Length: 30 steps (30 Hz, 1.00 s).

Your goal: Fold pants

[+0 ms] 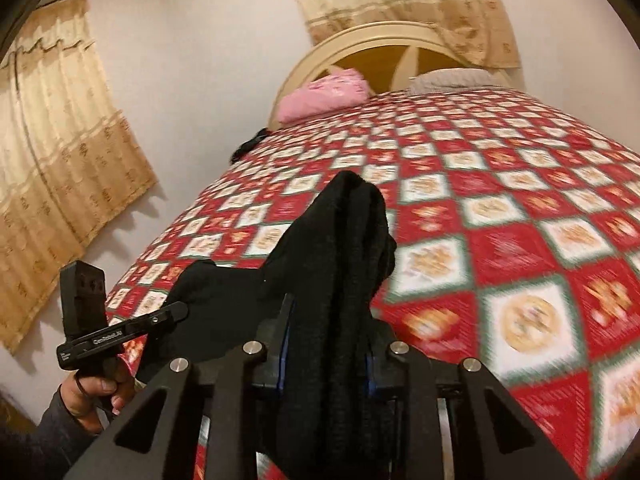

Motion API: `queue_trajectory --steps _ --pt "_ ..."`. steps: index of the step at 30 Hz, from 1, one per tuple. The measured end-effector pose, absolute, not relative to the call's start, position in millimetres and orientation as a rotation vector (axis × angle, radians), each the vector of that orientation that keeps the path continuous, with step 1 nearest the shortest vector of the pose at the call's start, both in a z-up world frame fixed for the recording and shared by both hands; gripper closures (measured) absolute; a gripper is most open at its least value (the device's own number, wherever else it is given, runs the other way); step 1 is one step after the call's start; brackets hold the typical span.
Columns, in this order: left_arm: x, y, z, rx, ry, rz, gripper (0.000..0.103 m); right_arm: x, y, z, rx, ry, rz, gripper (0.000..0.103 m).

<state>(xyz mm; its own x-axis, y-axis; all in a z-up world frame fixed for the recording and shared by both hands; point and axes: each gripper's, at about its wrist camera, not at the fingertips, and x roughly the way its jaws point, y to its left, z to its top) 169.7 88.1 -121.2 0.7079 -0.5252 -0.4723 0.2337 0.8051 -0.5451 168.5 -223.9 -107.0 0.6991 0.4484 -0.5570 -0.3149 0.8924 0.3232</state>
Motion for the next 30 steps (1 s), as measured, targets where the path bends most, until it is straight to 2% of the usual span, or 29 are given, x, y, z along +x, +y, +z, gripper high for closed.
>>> queue_trajectory --steps 6,12,14,16,18,20,21,22,27,30 --pt "147 156 -114 -0.447 0.615 -0.262 0.082 223 -138 -111 0.177 0.696 0.602 0.075" --pt "143 201 -138 -0.439 0.656 -0.118 0.081 263 -59 -134 0.142 0.738 0.722 0.075" --pt "148 202 -155 -0.419 0.695 -0.075 0.077 275 -45 -148 0.137 0.784 0.737 0.075" --pt "149 201 -167 -0.414 0.73 -0.043 0.06 285 -36 -165 0.118 0.827 0.705 0.072" --pt "147 199 -176 -0.4 0.747 -0.008 0.05 296 -36 -182 0.123 0.875 0.686 0.069" --pt "145 196 -175 -0.369 0.735 0.009 0.044 306 -42 -192 0.153 0.908 0.671 0.057" --pt "142 197 -174 -0.358 0.734 0.022 0.036 310 -47 -197 0.163 0.924 0.66 0.051" --pt "142 198 -174 -0.353 0.735 0.029 0.033 314 -51 -200 0.171 0.933 0.656 0.049" --pt "136 200 -177 -0.353 0.736 0.042 0.033 319 -70 -210 0.211 0.952 0.637 0.045" --pt "135 199 -179 -0.341 0.732 0.052 0.033 319 -77 -208 0.241 0.942 0.632 0.038"
